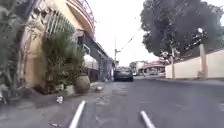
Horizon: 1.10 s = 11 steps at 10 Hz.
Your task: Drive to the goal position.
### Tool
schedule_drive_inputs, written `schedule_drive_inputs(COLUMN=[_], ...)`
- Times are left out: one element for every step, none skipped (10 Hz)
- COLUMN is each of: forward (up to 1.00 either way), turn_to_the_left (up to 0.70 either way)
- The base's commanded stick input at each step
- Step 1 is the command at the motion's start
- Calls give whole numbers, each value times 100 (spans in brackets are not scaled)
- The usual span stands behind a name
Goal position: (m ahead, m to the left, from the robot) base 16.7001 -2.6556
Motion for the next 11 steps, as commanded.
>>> schedule_drive_inputs(forward=[100,100,100,100,100,100,100,100,100,100,100], turn_to_the_left=[-40,-40,-40,-40,-40,-40,-40,-40,-40,-40,-40])
